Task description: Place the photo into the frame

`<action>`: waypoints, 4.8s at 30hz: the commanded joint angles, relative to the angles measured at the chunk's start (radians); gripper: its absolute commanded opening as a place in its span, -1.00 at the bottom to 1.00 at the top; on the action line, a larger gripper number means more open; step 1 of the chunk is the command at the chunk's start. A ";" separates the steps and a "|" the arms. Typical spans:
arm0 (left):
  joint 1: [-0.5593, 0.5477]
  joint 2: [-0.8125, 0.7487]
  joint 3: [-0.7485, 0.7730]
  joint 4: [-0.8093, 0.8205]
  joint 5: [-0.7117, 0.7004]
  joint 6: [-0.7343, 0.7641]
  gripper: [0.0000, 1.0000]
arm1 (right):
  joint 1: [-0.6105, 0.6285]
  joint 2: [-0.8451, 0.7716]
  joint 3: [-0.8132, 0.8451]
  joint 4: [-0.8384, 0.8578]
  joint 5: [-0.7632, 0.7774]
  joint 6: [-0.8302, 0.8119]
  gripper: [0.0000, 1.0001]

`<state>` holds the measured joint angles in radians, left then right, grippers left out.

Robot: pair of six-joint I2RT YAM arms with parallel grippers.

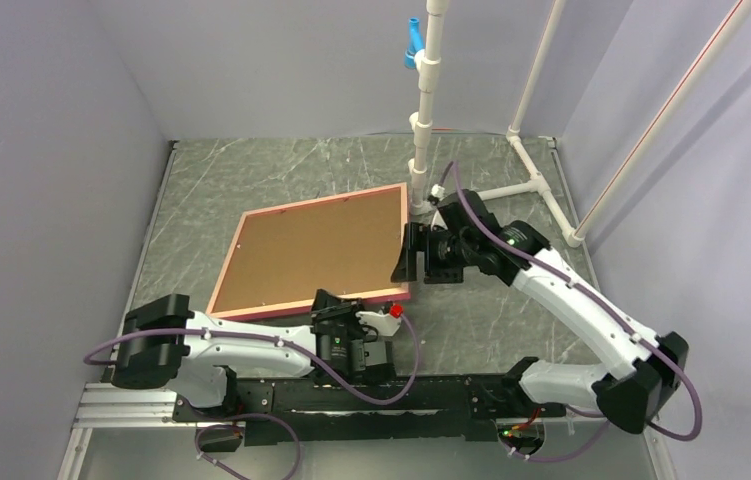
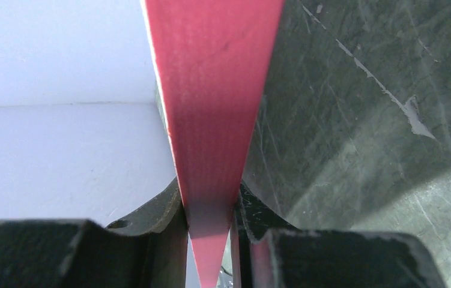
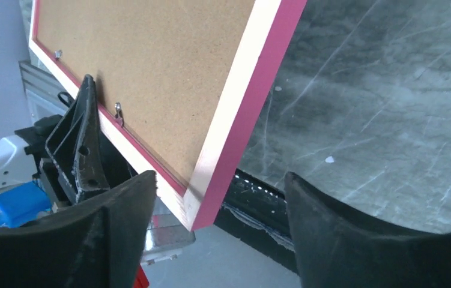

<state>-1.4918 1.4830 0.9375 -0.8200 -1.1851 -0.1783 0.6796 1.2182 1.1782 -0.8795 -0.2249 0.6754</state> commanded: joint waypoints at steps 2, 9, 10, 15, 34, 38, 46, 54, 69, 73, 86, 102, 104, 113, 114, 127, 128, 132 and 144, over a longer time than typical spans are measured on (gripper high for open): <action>-0.015 -0.085 0.099 -0.039 -0.019 -0.086 -0.94 | 0.002 -0.174 0.023 0.117 0.120 -0.061 0.95; -0.034 -0.189 0.157 -0.075 0.079 -0.061 -1.00 | 0.001 -0.442 -0.106 0.371 0.196 -0.279 0.99; -0.037 -0.208 0.162 -0.078 0.103 -0.059 -1.00 | 0.002 -0.483 -0.135 0.418 0.203 -0.346 0.99; -0.047 -0.336 0.164 -0.041 0.258 -0.035 -1.00 | 0.001 -0.683 -0.271 0.636 0.147 -0.666 0.99; -0.047 -0.543 0.108 0.022 0.664 -0.012 -1.00 | 0.010 -0.530 -0.329 0.735 -0.544 -1.491 0.99; -0.047 -0.544 0.107 0.027 0.663 -0.012 -1.00 | 0.029 -0.441 -0.282 0.705 -0.599 -1.591 0.97; -0.047 -0.551 0.104 0.020 0.652 -0.022 -1.00 | 0.063 -0.324 -0.181 0.638 -0.719 -1.701 0.56; -0.047 -0.557 0.108 0.000 0.617 -0.047 -0.98 | 0.093 -0.253 -0.110 0.529 -0.790 -1.788 -0.08; -0.047 -0.588 0.171 -0.128 0.471 -0.191 0.55 | 0.108 -0.275 -0.084 0.491 -0.833 -1.693 -1.00; -0.048 -0.619 0.217 -0.100 0.459 -0.192 0.83 | 0.109 -0.297 -0.120 0.582 -0.804 -1.535 -1.00; -0.047 -0.776 0.328 0.101 0.442 -0.229 0.97 | 0.110 -0.383 -0.250 0.966 -0.738 -1.013 -1.00; -0.047 -0.889 0.250 0.147 0.367 -0.384 0.96 | 0.109 -0.364 -0.236 0.781 -0.341 -0.423 -1.00; -0.048 -0.879 0.241 0.138 0.374 -0.400 0.96 | 0.105 -0.355 -0.238 0.720 -0.243 -0.341 -1.00; -0.047 -0.795 0.211 0.002 0.353 -0.577 0.99 | 0.073 -0.378 -0.417 0.726 -0.055 -0.185 -1.00; -0.048 -0.785 0.204 -0.013 0.347 -0.601 0.99 | 0.048 -0.377 -0.433 0.723 -0.045 -0.166 -1.00; 0.095 -0.739 -0.045 0.137 0.436 -0.659 0.99 | -0.413 -0.141 -0.652 0.843 -0.320 -0.066 -1.00; 0.128 -0.734 -0.061 0.161 0.469 -0.651 0.99 | -0.419 -0.103 -0.655 0.847 -0.324 -0.073 -1.00; 0.251 -0.672 -0.118 0.242 0.574 -0.623 0.99 | -0.433 0.043 -0.658 0.856 -0.287 -0.108 -1.00; 0.383 -0.577 -0.144 0.395 0.719 -0.547 0.99 | -0.435 0.438 -0.518 0.860 -0.133 -0.110 -0.89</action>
<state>-1.1168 0.9367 0.7921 -0.5175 -0.4988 -0.7597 0.2363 1.5711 0.6289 -0.0238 -0.5091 0.6643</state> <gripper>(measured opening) 0.994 0.302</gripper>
